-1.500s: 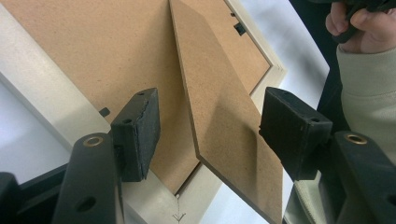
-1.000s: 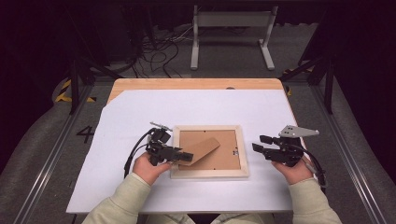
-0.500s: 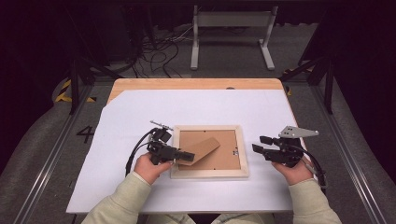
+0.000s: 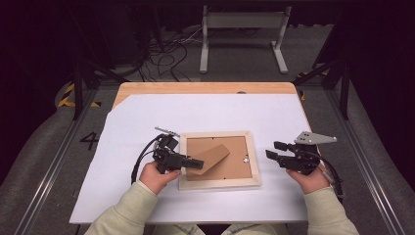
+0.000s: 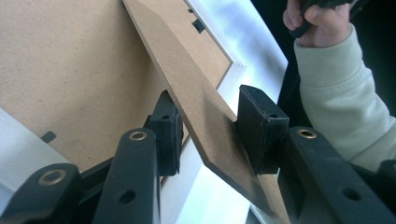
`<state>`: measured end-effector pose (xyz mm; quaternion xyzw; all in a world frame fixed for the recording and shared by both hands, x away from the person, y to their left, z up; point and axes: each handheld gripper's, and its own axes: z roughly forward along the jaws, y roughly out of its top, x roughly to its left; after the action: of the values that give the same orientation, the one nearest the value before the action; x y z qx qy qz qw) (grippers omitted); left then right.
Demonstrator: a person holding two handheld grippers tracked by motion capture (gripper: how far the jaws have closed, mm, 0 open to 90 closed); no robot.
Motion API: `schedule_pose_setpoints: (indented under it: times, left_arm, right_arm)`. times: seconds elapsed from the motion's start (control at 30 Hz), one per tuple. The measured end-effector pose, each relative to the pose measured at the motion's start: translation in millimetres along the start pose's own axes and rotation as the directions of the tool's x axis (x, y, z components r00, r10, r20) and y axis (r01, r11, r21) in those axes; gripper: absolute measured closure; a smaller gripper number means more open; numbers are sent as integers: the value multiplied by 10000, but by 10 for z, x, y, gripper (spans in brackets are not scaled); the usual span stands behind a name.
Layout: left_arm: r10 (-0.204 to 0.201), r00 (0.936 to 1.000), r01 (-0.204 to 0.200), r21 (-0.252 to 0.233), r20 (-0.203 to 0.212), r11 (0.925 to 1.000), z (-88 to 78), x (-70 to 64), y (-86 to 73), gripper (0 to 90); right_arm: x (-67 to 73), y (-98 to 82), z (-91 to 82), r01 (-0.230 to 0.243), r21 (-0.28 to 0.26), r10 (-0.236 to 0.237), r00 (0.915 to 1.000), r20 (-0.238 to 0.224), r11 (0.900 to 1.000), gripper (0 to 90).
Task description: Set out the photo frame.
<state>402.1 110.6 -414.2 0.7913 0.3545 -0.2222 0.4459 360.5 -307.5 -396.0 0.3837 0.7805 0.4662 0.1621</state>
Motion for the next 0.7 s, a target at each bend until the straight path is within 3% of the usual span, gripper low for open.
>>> schedule_pose_setpoints:
  times: [0.4,0.7]
  left_arm:
    - [595,9981,-602,403,174,9974,-55,-132,-52,691]
    - [654,9972,-684,857,372,9940,-76,-191,-77,738]
  right_arm:
    - [-33,35,-46,22,-205,-20,10000,67,9998,477]
    - [-56,38,-61,-21,-272,25,9999,120,9996,474]
